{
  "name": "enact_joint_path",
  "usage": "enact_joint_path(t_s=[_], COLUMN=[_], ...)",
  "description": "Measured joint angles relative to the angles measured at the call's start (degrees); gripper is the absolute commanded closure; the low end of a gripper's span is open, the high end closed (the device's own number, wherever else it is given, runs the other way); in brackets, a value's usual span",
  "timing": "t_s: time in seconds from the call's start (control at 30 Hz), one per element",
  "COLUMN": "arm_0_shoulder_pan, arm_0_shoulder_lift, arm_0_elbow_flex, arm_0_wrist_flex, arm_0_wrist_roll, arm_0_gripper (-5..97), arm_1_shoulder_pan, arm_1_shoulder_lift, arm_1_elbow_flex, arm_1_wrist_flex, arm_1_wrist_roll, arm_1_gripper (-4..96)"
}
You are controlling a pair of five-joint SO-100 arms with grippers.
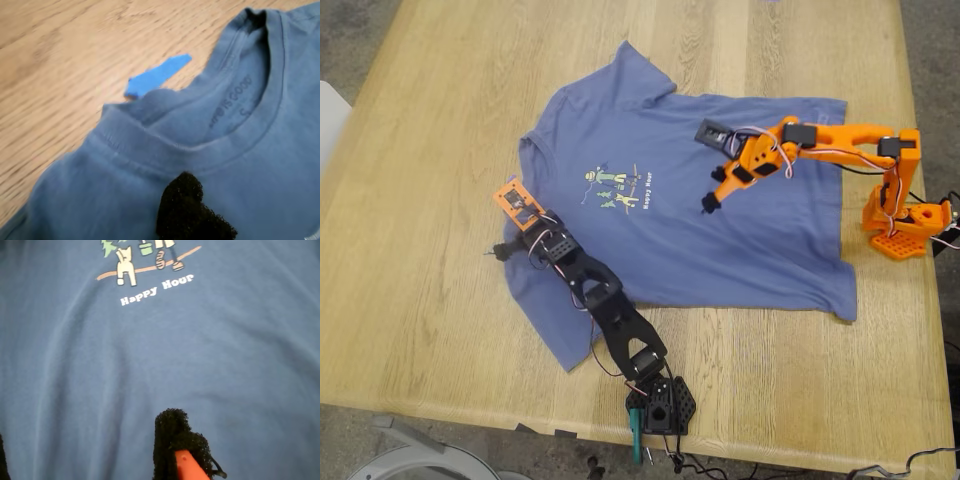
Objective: Fold a T-shirt
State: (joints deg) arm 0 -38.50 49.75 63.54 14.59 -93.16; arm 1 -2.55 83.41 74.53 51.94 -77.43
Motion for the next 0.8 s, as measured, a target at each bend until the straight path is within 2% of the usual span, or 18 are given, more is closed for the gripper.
enact_joint_path(t_s=[0.23,0.4,0.53,0.73,0.8], arm_0_shoulder_pan=[0.09,-0.26,-0.09,1.85,2.11], arm_0_shoulder_lift=[-16.52,-34.8,-45.79,-46.67,-46.67], arm_0_elbow_flex=[-23.47,-52.56,-74.88,-80.07,-80.16], arm_0_wrist_flex=[7.38,24.26,36.39,44.38,45.88], arm_0_wrist_roll=[1.58,1.67,0.7,-0.26,-0.26], arm_0_gripper=[30,38,53,74,84], arm_1_shoulder_pan=[-1.76,-2.29,-2.29,-2.9,-2.9], arm_1_shoulder_lift=[-2.9,-6.06,-8.79,-12.04,-12.66], arm_1_elbow_flex=[-0.26,-1.05,-2.37,-2.9,-2.99], arm_1_wrist_flex=[-1.93,-3.69,-5.54,-7.29,-7.38], arm_1_wrist_roll=[0.62,1.14,1.49,2.02,2.02], arm_1_gripper=[50.8,50.7,50.7,50.7,50.6])
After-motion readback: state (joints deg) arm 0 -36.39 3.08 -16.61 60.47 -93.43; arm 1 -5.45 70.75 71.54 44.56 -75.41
